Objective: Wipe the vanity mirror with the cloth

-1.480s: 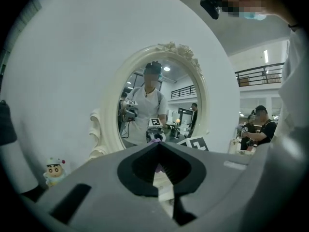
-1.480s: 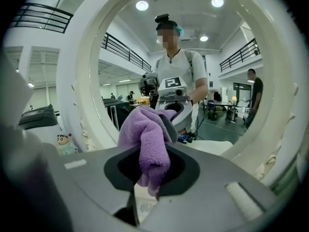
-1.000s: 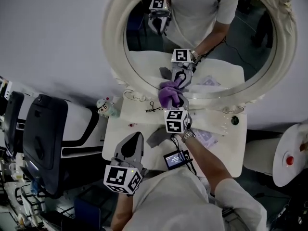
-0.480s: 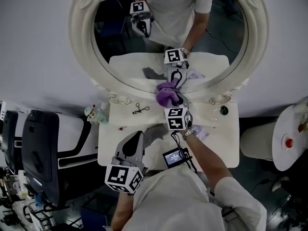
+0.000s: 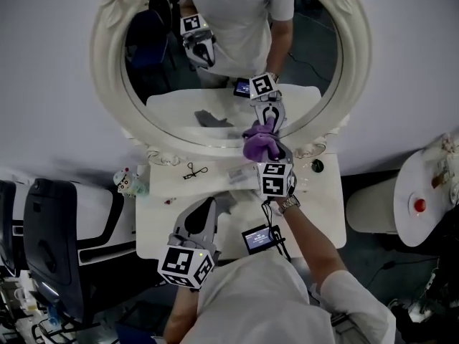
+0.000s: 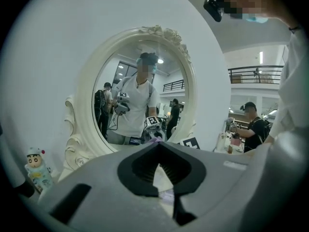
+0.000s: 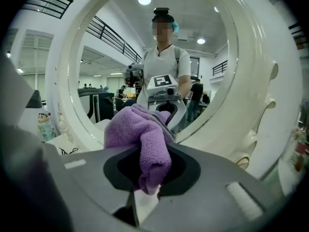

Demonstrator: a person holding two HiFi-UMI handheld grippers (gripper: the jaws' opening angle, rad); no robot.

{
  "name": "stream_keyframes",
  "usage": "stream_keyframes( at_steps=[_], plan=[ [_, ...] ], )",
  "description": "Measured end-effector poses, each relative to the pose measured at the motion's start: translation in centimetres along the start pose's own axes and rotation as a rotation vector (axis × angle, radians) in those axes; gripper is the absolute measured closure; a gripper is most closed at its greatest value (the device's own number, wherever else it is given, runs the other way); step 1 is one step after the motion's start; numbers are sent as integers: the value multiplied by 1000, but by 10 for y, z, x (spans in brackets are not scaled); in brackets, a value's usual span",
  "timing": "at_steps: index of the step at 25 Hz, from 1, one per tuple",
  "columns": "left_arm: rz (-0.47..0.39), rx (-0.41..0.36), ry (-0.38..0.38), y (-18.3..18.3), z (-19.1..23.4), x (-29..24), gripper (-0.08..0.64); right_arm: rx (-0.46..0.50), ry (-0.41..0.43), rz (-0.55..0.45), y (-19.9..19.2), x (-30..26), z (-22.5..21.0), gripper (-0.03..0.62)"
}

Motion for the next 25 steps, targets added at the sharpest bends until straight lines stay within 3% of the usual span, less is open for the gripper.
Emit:
stream_keyframes(
  at_steps=[6,11,25],
  plan=[
    [-23,5,-49,2,2,0,558,-48,-84,-22,7,17,-21,533],
    [-31,8,-87,3,11,7,558,-168,-46,-46,5,51,-13,535],
    [-73,30,-249,-22,46,49,558,-343,31,-243,14,197,34,534]
  ],
)
Point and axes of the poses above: the fingertips, and each gripper's own axes: x backward along the fingers, z to its left, y out of its top, the point moved 8 cm from there along x, backward along the fingers, and after that the axes turned 3 degrees about -y, right-handed, at the moved point
